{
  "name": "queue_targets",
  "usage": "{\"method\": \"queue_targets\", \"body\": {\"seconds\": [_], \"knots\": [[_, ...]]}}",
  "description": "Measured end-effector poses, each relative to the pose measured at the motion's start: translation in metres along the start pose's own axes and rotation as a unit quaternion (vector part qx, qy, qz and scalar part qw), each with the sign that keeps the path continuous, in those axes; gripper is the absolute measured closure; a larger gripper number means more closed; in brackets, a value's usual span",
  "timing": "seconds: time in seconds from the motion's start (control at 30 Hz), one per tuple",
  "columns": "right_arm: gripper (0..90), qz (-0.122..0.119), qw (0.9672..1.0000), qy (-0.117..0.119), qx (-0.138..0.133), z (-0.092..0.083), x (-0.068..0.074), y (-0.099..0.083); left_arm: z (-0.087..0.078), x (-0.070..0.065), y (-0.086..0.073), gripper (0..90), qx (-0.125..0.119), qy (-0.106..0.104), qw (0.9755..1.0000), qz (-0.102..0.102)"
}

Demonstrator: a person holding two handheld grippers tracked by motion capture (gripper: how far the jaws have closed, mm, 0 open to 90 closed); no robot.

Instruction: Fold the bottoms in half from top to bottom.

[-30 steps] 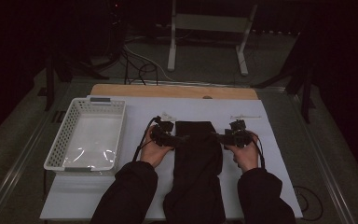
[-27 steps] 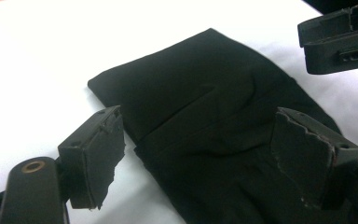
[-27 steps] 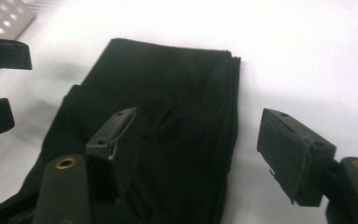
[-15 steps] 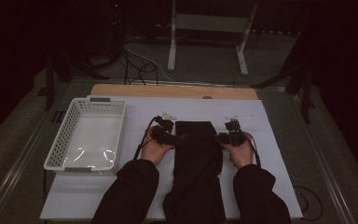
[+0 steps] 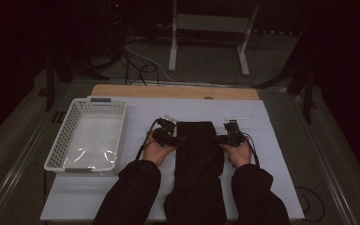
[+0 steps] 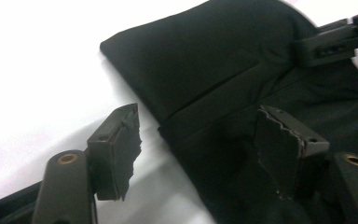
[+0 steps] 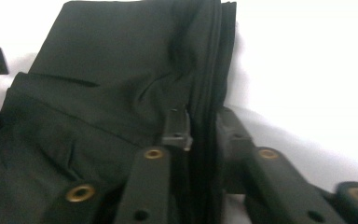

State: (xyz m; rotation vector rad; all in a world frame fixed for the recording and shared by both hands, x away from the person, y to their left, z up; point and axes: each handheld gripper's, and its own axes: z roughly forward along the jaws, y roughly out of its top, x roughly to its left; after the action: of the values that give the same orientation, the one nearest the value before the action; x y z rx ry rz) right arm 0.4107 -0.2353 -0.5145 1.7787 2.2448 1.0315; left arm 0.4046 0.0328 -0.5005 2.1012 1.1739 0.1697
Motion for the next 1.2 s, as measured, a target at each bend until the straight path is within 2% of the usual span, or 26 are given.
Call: {"method": "queue_targets", "body": {"seconds": [0.13,0.37,0.53,0.63,0.67,0.7,0.8,0.83,0.87,0.9,0.97,1.13,1.2], "knots": [[82.1,-0.014,0.9999,-0.003,-0.003,-0.002,0.003,0.000,0.004,0.005,-0.001,36.9,0.005,0.001,0.9999,-0.015],[82.4,-0.026,0.9996,0.001,-0.007,-0.005,0.006,-0.001,0.014,0.004,-0.003,42.2,0.018,-0.010,0.9995,-0.024],[82.5,-0.039,0.9992,0.005,-0.008,-0.008,0.008,0.000,0.015,0.001,-0.003,45.6,0.024,-0.014,0.9994,-0.018],[82.4,-0.036,0.9993,0.006,-0.009,-0.009,0.008,0.000,0.015,0.001,-0.003,47.6,0.026,-0.014,0.9994,-0.018],[82.5,-0.036,0.9993,0.006,-0.009,-0.009,0.008,0.000,0.016,0.000,-0.003,47.6,0.026,-0.025,0.9990,-0.025],[82.5,-0.038,0.9992,0.009,-0.010,-0.008,0.009,0.000,0.016,-0.001,-0.004,51.2,0.026,-0.026,0.9991,-0.022],[82.5,-0.038,0.9992,0.005,-0.010,-0.008,0.010,0.000,0.016,-0.002,-0.004,51.5,0.027,-0.025,0.9992,-0.018],[82.4,-0.038,0.9992,0.005,-0.010,-0.008,0.010,0.000,0.016,-0.007,-0.005,51.5,0.030,-0.024,0.9993,-0.003],[82.4,-0.038,0.9992,0.005,-0.010,-0.008,0.010,0.000,0.016,-0.007,-0.005,48.2,0.030,-0.024,0.9993,-0.003],[82.5,-0.036,0.9993,0.003,-0.011,-0.009,0.010,-0.001,0.016,-0.012,-0.006,48.2,0.035,-0.023,0.9990,0.017],[82.4,-0.035,0.9993,0.002,-0.013,-0.010,0.008,-0.001,0.015,-0.014,-0.007,51.5,0.033,-0.016,0.9990,0.025],[82.5,-0.032,0.9994,0.002,-0.013,-0.011,0.008,0.000,0.016,-0.008,-0.006,57.9,0.029,-0.024,0.9993,0.004],[82.5,-0.031,0.9994,0.004,-0.014,-0.011,0.008,0.000,0.016,0.000,-0.004,58.8,0.023,-0.030,0.9992,-0.014]]}}
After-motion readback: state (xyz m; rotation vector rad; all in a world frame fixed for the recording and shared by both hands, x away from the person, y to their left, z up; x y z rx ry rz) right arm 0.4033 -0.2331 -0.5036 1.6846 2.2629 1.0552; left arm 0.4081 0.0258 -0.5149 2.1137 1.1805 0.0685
